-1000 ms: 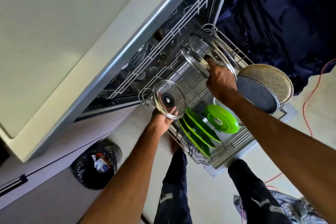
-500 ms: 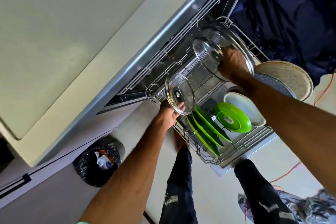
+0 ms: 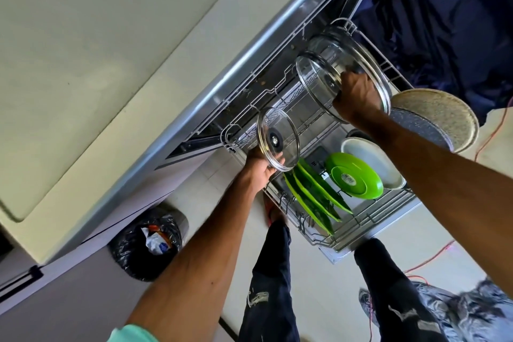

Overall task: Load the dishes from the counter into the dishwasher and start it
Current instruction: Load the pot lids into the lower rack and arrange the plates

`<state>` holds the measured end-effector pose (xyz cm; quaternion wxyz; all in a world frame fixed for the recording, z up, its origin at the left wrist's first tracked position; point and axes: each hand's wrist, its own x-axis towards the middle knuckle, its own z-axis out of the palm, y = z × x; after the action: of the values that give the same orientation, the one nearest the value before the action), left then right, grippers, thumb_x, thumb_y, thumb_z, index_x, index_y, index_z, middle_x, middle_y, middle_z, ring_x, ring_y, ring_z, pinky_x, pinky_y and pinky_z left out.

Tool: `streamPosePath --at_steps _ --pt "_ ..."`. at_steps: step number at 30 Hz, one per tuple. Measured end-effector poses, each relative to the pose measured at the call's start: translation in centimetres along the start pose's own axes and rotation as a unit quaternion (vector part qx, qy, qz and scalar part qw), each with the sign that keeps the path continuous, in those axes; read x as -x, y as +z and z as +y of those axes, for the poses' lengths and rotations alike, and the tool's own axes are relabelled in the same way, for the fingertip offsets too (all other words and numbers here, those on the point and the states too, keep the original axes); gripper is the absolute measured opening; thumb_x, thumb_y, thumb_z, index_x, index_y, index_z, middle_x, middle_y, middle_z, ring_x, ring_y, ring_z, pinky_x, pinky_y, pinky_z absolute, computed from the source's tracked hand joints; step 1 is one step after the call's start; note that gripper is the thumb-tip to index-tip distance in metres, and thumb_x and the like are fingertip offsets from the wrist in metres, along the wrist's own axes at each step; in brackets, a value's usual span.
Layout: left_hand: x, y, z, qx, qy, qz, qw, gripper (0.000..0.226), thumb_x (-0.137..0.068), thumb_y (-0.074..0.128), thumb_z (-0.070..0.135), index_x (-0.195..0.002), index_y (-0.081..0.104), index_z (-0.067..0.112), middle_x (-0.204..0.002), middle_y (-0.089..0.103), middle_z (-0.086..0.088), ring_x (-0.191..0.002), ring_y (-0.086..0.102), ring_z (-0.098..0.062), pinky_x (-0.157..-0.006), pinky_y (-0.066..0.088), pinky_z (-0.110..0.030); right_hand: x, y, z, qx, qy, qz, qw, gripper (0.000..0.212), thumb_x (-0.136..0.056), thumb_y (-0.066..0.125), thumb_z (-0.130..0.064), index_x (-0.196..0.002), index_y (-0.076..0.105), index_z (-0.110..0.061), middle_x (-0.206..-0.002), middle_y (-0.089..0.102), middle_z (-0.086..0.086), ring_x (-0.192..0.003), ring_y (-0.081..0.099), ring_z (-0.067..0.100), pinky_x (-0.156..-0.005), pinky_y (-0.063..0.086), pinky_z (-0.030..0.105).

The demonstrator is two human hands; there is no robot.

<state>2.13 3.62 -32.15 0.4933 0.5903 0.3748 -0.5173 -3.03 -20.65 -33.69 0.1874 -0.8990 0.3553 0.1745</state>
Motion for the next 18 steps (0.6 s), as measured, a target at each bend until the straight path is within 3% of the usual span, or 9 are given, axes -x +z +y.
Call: streamPosePath --at_steps 4,8,12,15,18 --pt "-0.4 -0.2 0.0 0.001 0.009 -0.009 1.0 0.037 -0.098 0.055 -0.005 -0.134 0.057 0.003 -0.106 0.067 -0.009 -0.088 0.067 -0.019 -0.092 0.057 -0.032 -0.3 -0.4 -0.4 0.007 0.005 -0.018 1.0 0.041 -0.095 0.056 -0.013 -0.129 0.048 0.006 -0.123 0.056 0.027 -0.107 0.058 0.039 -0.09 0.052 0.043" --pt "-0.4 0.2 -0.3 0.002 0.007 -0.019 1.0 0.038 -0.098 0.055 -0.003 -0.136 0.055 0.001 -0.126 0.063 -0.016 -0.092 0.066 -0.02 -0.102 0.053 -0.037 -0.6 -1.4 -2.1 0.029 -0.024 -0.03 0.999 0.036 -0.095 0.056 -0.014 -0.124 0.049 0.006 -0.12 0.056 0.026 -0.108 0.056 0.041 -0.088 0.047 0.047" --pt "-0.5 0.6 -0.3 -0.006 0.008 -0.015 1.0 0.037 -0.096 0.058 -0.004 -0.132 0.057 0.001 -0.113 0.064 -0.012 -0.09 0.065 -0.019 -0.1 0.054 -0.036 -1.5 -2.2 -3.2 0.077 -0.076 -0.039 0.993 0.043 -0.098 0.054 -0.016 -0.134 0.044 0.007 -0.127 0.055 0.023 -0.111 0.058 0.034 -0.087 0.056 0.041" --pt "-0.4 0.9 -0.4 -0.019 0.006 -0.025 0.999 0.021 -0.097 0.058 0.0 -0.118 0.063 0.003 -0.102 0.066 -0.009 -0.089 0.065 -0.019 -0.097 0.055 -0.036 -2.4 -3.1 -2.6 0.059 -0.063 -0.037 0.996 0.039 -0.1 0.049 -0.017 -0.132 0.047 0.005 -0.128 0.056 0.023 -0.114 0.057 0.035 -0.091 0.051 0.042" --pt "-0.7 1.1 -0.4 -0.023 -0.002 -0.026 0.999 0.01 -0.098 0.058 0.004 -0.103 0.066 0.008 -0.101 0.067 -0.009 -0.088 0.065 -0.019 -0.103 0.052 -0.04 -2.5 -3.1 -1.8 0.027 -0.059 -0.032 0.997 0.032 -0.098 0.05 -0.013 -0.127 0.051 0.002 -0.122 0.06 0.022 -0.108 0.06 0.034 -0.09 0.048 0.04"
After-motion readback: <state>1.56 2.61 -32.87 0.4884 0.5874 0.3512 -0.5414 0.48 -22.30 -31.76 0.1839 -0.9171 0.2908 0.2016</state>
